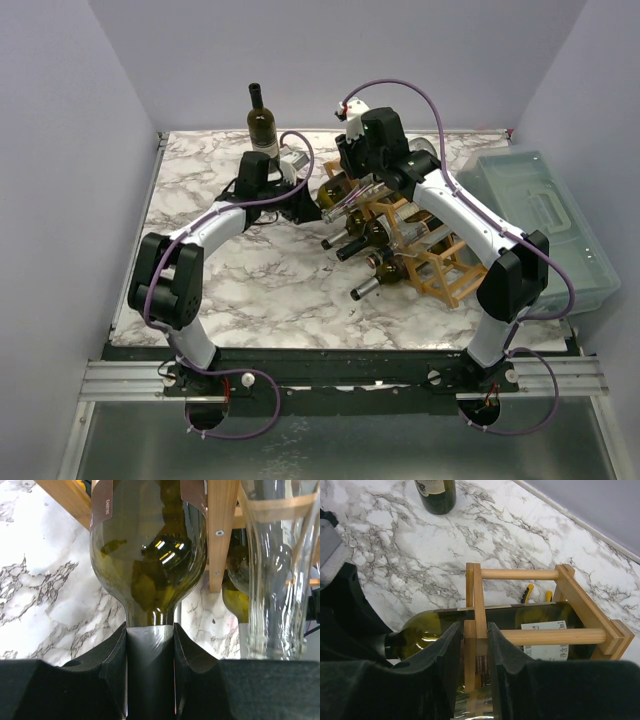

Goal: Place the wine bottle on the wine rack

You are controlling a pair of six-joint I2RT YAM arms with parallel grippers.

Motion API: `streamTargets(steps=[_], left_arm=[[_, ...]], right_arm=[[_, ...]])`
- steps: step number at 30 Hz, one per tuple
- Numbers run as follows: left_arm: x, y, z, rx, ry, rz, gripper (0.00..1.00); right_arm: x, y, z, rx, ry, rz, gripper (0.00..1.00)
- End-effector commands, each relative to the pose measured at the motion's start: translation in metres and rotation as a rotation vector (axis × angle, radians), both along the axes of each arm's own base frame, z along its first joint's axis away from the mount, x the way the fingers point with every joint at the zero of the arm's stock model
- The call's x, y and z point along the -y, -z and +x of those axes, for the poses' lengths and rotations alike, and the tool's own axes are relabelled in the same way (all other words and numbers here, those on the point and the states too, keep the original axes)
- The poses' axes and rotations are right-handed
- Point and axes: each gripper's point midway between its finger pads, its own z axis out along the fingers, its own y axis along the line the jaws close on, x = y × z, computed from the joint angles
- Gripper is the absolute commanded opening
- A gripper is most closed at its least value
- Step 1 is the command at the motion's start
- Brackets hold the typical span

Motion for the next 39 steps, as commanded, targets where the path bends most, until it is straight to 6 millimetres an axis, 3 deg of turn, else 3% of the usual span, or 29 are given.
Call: streamTargets(steps=[1,6,12,15,18,24,31,39], left_arm=[[0.015,-0.04,0.036,0.155,-0.028,-0.061,0.0],[0.03,-0.037,0.036,0.094,-0.021,-0.083,0.0],[0.035,-0.018,0.047,0.029,-0.042,-0.077,0.02],[0.03,-0.005,0.047,-0.005,-0.077,-0.05,0.33],[0.021,0.003,0.046,-0.015,-0.112,-0.001,0.57],[-0.005,0.014,0.039,-0.035,-0.148,0.061,0.92],[-0.034,0.0,0.026,-0.016,-0.201,0.084,0.99],[-0.091,-0.051,0.026,0.062,-0.432,0.068,0.99]], right_arm=[[-0.017,0.021,-0.023,-0.101,-0.074,0.008,0.31],[-0.019,0.021,-0.023,-0.103,-0.077,0.014,0.3],[-0.02,0.024,-0.023,-0.111,-0.079,0.015,0.31],[-0.02,0.02,-0.023,-0.11,-0.078,0.02,0.33],[-0.019,0.017,-0.023,-0.106,-0.069,0.024,0.38],[-0.018,0.014,-0.021,-0.1,-0.059,0.024,0.44],[-0.015,0.003,-0.02,-0.09,-0.034,0.033,0.56],[-0.009,-0.03,-0.013,-0.066,0.055,0.086,0.73]])
